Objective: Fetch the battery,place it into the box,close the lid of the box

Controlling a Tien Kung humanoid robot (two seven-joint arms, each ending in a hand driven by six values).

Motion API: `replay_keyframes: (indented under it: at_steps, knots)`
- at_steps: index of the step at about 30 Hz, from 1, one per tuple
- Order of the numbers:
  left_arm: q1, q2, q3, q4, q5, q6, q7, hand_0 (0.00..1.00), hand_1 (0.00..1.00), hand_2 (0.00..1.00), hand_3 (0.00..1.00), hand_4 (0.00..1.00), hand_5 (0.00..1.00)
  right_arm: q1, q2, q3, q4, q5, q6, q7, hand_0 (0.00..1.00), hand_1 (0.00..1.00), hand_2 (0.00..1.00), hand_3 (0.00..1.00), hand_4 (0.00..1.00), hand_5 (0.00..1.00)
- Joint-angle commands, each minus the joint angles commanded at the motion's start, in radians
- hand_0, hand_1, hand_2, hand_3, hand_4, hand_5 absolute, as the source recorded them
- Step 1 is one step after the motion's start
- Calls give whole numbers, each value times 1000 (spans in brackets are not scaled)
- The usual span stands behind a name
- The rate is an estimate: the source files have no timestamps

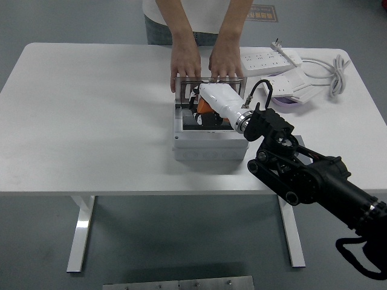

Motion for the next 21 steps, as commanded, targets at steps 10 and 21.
replay_keyframes:
  at_steps: [10, 21]
  knots:
    - [-4, 3, -6, 0, 11, -4, 0, 632, 698, 573, 541, 500, 2, 48, 23, -32, -70, 9, -21, 15, 137, 193, 237, 320, 281, 31]
    - [-8, 5, -8, 0, 17, -8, 0, 632, 698, 573, 541, 500, 2, 49, 48, -53, -128, 41, -53, 37, 137, 197, 241, 325, 301, 11]
